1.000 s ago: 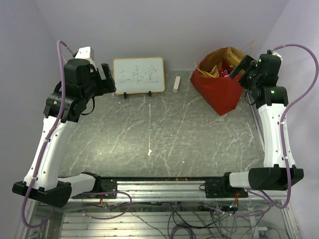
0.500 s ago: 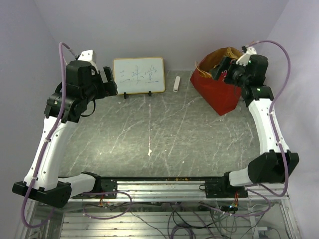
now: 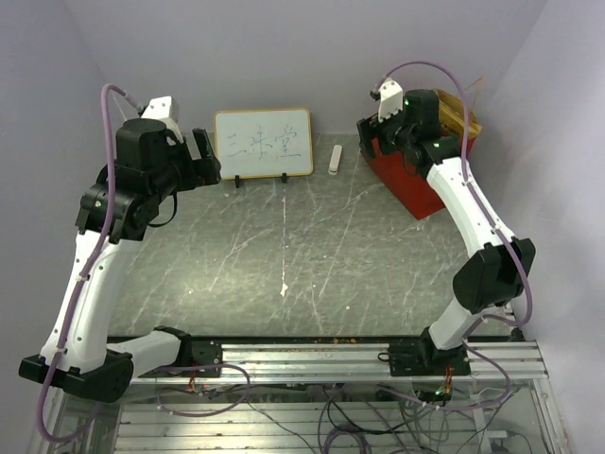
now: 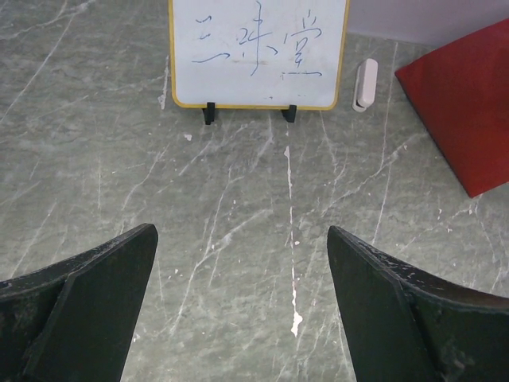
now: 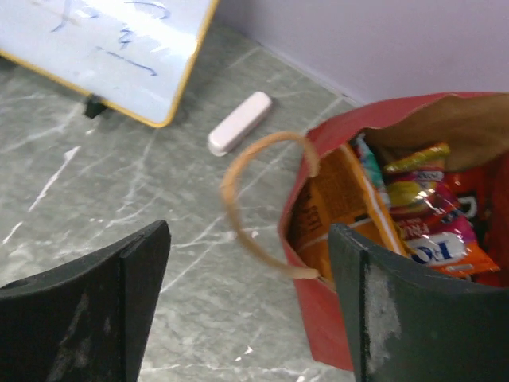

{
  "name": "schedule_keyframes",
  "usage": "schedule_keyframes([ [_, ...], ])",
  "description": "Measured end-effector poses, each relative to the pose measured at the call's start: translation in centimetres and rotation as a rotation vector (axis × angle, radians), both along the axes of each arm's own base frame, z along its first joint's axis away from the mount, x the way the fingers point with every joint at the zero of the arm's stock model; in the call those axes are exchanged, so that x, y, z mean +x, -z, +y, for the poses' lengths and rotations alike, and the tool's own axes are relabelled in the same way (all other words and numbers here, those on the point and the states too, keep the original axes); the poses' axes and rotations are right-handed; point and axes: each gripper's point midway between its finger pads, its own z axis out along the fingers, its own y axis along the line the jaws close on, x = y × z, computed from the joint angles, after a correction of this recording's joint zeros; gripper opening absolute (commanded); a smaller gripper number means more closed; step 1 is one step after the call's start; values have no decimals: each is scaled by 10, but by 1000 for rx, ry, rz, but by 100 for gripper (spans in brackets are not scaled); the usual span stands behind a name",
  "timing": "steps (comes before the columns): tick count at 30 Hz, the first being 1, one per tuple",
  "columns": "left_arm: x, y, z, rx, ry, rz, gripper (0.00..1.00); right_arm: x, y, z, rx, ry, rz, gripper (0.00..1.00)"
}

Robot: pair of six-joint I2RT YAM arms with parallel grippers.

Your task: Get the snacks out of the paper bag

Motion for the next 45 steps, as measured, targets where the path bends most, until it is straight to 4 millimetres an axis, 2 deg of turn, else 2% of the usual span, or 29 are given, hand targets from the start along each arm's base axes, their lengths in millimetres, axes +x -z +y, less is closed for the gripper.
schedule_keyframes([
  [3,-3,-2,1,-1,0,-5,100,13,-5,-9,-77,45,-21,65],
  [5,-4,-3,1,-3,0,-8,100,16,-5,-13,-126,75,-34,49],
  [8,-4,-3,1,-3,1,-7,99,11,0,-6,-195,85,-28,12],
  [10,-4,-3,0,-5,4,-6,98,6,4,-1,-223,94,-11,0],
  [14,-5,-1,-1,-8,11,0,98,1,6,5,-247,138,16,0],
  [18,-7,-2,-3,-21,18,6,97,-14,6,14,-269,183,45,0],
  [24,-7,-7,-8,-45,34,6,95,-55,24,48,-316,167,129,0],
  [28,-6,-2,-13,-63,46,34,94,-81,30,72,-317,141,173,0],
  [34,-8,8,-20,-91,59,84,93,-125,28,102,-278,90,217,0],
  [37,-10,7,-23,-114,65,91,93,-145,25,124,-242,48,222,0],
  [40,-11,7,-24,-131,64,96,93,-168,23,156,-191,-20,235,0],
  [42,-13,7,-24,-138,60,99,88,-179,20,176,-151,-58,245,0],
  [45,-19,7,-21,-144,47,108,93,-191,14,211,-51,-119,266,0],
])
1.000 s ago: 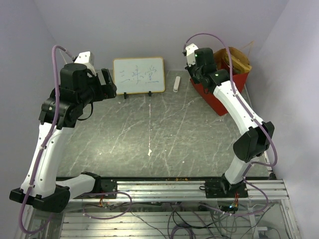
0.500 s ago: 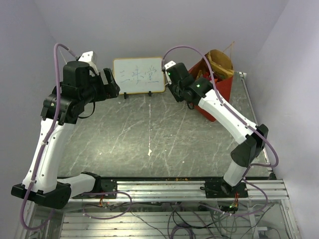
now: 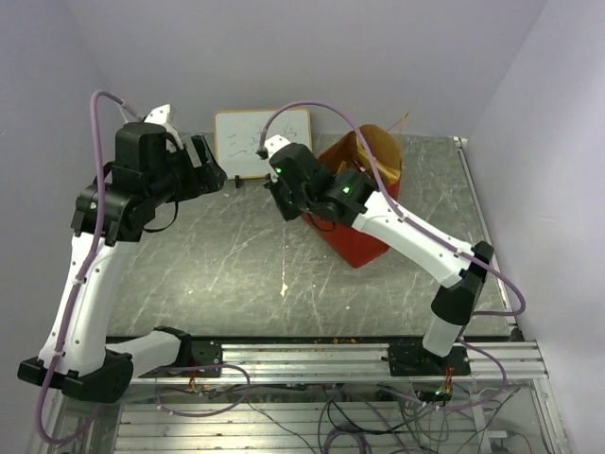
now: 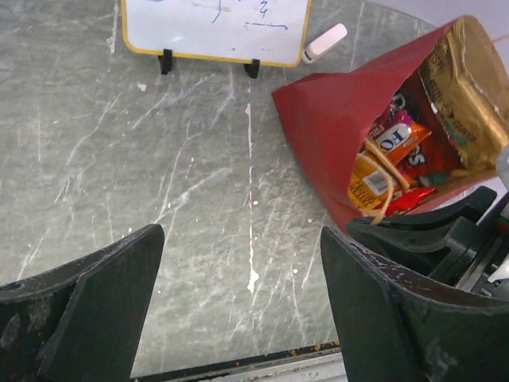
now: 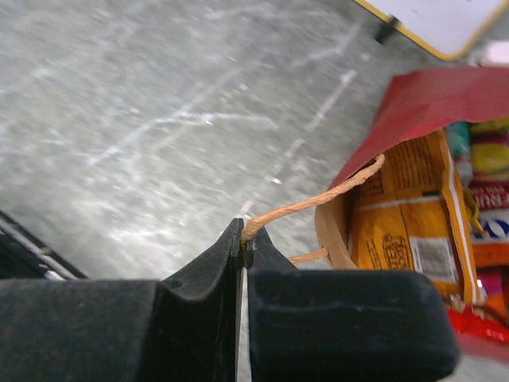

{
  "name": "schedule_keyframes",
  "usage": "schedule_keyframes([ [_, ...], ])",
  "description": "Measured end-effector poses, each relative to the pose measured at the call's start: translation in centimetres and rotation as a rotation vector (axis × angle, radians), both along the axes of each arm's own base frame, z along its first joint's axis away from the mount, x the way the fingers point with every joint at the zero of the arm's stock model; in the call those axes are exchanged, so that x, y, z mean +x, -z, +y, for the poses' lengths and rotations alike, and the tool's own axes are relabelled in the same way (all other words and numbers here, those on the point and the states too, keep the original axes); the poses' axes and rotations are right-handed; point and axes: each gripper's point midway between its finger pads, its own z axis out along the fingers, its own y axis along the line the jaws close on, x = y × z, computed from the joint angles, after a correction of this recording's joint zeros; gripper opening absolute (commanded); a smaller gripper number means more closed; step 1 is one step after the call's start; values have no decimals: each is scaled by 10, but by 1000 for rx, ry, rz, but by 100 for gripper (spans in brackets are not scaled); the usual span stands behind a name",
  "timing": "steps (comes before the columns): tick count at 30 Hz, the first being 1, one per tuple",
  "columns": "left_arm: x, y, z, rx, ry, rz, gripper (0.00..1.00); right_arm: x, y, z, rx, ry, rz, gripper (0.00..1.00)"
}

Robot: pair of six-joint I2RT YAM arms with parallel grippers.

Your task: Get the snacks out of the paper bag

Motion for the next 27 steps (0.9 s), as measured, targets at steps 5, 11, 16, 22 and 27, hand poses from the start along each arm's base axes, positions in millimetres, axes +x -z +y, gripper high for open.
schedule_keyframes([
  [5,-22,-4,21,16,-84,-4,96,-10,-8,50,173,-46,60,16],
  [11,-52,-22,35,-32,-134,-65,100,-20,-19,79,305,-83,115,61],
  [16,-65,-26,36,-88,-145,-86,99,-20,-41,64,328,-53,63,88],
  [22,-54,-4,15,-175,-113,-24,99,-27,-84,-3,349,50,-62,96],
  [27,-43,22,-15,-292,-35,42,99,-31,-102,-66,340,161,-143,99],
])
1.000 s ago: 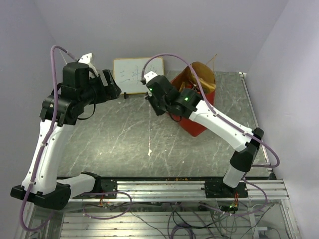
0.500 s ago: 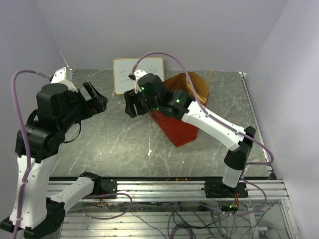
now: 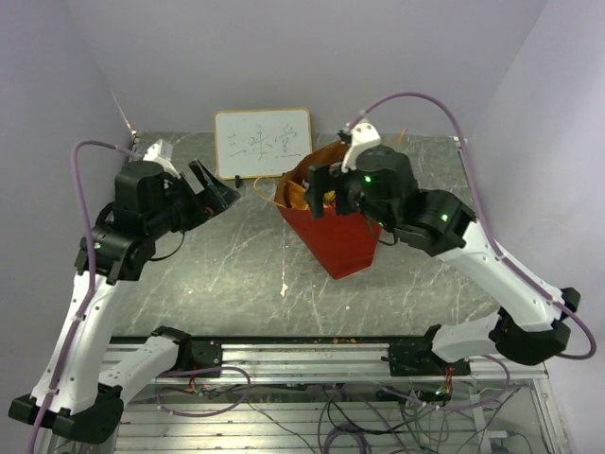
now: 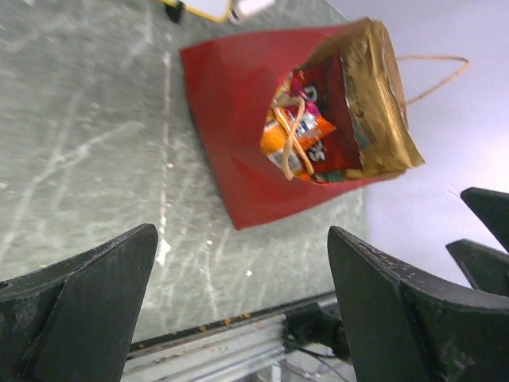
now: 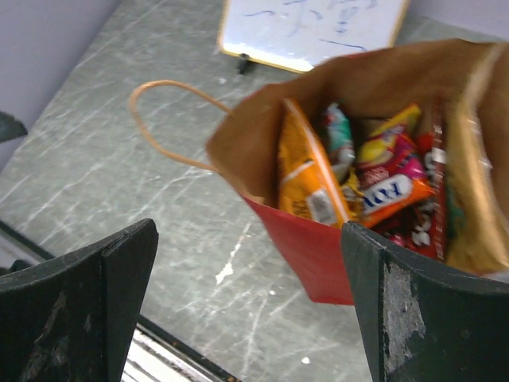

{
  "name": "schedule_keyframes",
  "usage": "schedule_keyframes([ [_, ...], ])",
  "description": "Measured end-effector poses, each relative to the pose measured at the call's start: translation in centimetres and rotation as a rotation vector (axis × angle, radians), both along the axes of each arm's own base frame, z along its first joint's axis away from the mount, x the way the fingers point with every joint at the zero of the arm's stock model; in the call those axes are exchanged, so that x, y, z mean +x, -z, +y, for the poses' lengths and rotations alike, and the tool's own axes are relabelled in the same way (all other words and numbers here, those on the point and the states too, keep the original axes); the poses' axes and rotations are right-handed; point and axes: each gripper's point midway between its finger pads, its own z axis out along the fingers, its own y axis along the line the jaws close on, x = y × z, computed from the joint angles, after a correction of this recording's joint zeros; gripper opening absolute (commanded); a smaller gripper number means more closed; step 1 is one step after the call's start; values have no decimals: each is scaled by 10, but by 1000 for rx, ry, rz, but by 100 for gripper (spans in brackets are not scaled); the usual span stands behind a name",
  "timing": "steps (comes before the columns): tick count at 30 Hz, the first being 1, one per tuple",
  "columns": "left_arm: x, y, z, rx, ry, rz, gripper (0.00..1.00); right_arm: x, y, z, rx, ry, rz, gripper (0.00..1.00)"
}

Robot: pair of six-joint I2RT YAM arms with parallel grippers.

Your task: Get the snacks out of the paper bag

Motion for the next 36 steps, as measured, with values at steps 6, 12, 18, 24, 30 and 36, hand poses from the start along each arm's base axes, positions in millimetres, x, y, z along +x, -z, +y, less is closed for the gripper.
schedule_keyframes([
  [6,10,30,-44,-197,131,72,97,25,10,-68,-9,162,14,100],
  [12,23,42,-69,-315,185,117,88,65,13,-129,17,317,47,100],
  [18,43,67,-90,-314,217,203,84,123,17,-182,70,444,113,100],
  [24,58,78,-97,-297,219,243,67,159,52,-228,162,497,242,88],
  [30,63,77,-100,-286,229,237,55,176,65,-208,270,353,297,79],
  [36,68,79,-102,-269,238,241,40,191,78,-185,333,232,338,69],
])
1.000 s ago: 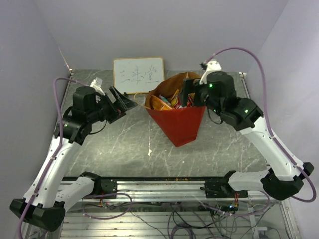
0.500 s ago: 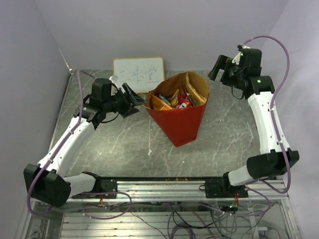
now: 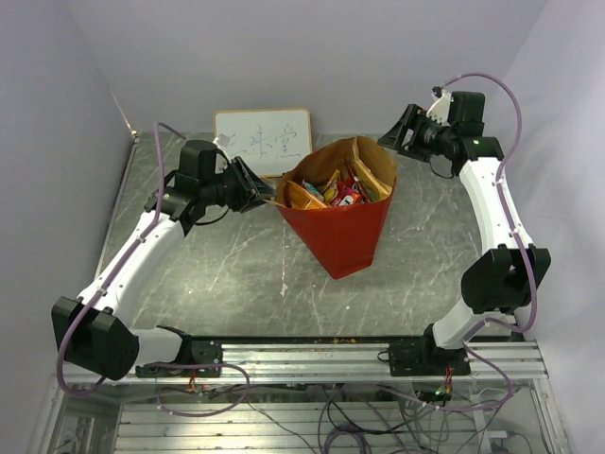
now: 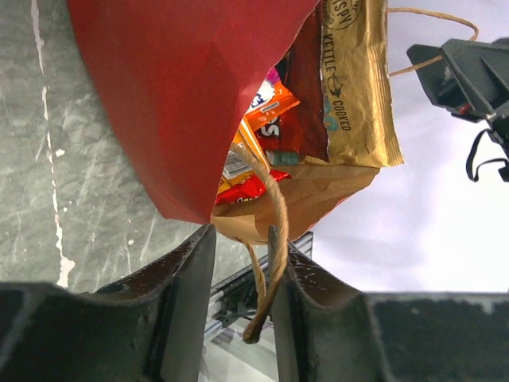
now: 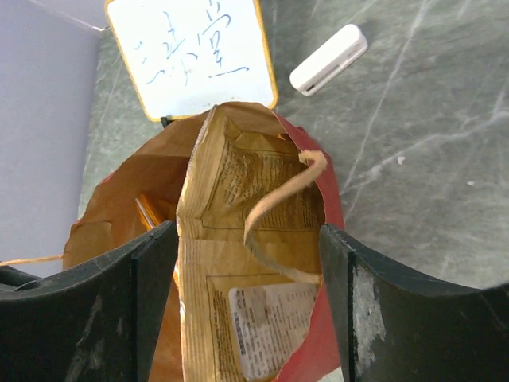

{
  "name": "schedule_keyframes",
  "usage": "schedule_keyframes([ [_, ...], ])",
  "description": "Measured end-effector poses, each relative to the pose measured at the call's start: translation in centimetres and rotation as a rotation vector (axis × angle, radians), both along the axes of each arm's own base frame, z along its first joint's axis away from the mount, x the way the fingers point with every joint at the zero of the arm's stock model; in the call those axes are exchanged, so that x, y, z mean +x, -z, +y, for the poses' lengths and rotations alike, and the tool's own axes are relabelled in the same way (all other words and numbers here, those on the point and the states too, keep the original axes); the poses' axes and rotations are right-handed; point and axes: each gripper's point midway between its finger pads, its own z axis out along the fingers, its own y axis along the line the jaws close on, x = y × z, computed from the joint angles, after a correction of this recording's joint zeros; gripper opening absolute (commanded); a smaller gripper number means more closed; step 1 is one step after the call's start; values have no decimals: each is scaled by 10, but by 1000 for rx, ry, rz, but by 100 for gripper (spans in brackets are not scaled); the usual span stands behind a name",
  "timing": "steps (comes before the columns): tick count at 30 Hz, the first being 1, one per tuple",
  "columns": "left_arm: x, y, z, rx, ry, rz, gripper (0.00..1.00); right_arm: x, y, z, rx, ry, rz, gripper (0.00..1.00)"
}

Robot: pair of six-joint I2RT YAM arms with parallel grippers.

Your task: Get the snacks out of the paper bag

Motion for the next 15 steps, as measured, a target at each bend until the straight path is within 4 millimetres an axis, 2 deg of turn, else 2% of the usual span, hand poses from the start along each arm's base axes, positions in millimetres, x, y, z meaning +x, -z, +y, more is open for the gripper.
schedule_keyframes([
  [3,4,-5,-1,6,9,-20,33,6,4,6,30,-29,3,64],
  [7,8,-10,-3,10,18,-38,22,10,0,14,69,-59,-14,51],
  [9,11,-12,-4,13,22,-46,9,10,-5,17,88,-73,-27,47],
  [10,13,-13,-5,14,25,-50,7,10,-7,18,96,-79,-33,46],
  [15,16,-19,-6,19,35,-71,8,12,-15,25,129,-113,-60,51],
])
